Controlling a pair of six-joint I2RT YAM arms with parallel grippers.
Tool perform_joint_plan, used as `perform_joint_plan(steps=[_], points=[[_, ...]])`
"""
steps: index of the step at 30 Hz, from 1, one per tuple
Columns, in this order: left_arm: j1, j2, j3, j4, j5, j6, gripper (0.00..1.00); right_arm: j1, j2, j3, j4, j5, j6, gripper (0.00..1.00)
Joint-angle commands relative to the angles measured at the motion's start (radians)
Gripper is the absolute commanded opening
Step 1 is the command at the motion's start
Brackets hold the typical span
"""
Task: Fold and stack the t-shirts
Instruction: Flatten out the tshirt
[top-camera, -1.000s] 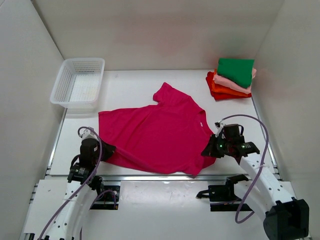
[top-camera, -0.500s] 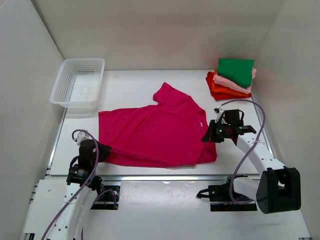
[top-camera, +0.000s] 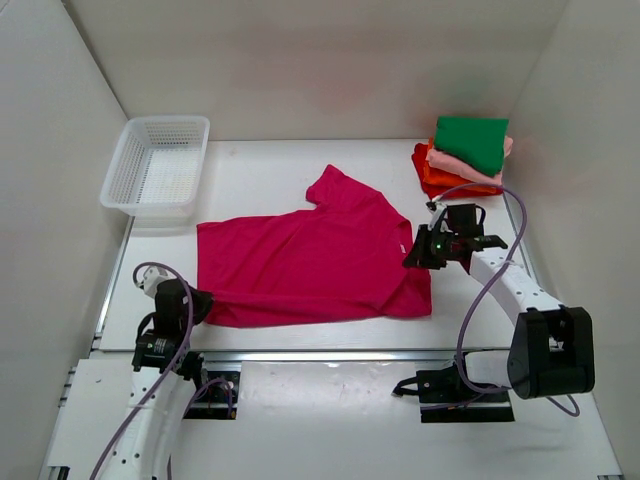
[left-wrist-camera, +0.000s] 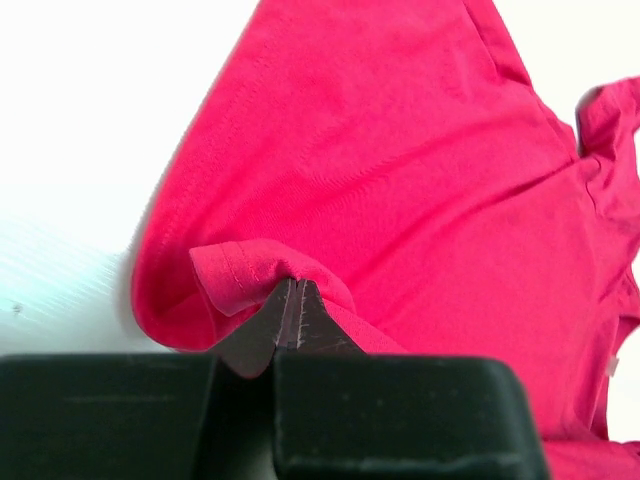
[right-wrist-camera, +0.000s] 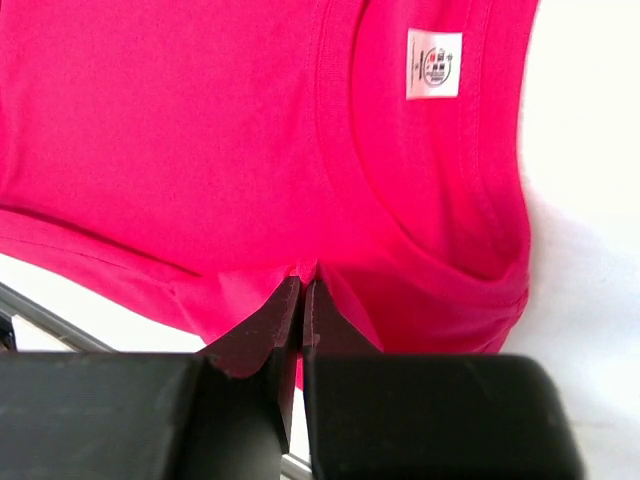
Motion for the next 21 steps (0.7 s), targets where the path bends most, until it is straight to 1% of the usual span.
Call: perform_joint_plan(steps=[1, 7, 14, 18, 21], points=[[0.025, 0.016, 0.029, 0.013, -0.032, -0.001, 0.00, -0.013, 0.021, 0.051, 0.050, 0.009, -0.032, 0.00], [0.019, 0.026, 0.005, 0.034, -0.057, -0.016, 0.00, -0.010, 0.063, 0.077, 0.075, -0.005, -0.029, 0.00], [0.021, 0.062, -0.057, 0.134, -0.011, -0.004, 0.00, -0.009, 0.133, 0.141, 0.111, -0.023, -0.049, 0.00], [0.038, 0.072, -0.057, 0.172, -0.008, 0.033, 0.00, 0.002, 0.175, 0.180, 0.117, -0.029, -0.075, 0.00], [0.047, 0.131, -0.039, 0.201, 0.009, 0.064, 0.00, 0.014, 0.216, 0.203, 0.108, -0.046, -0.090, 0.00]])
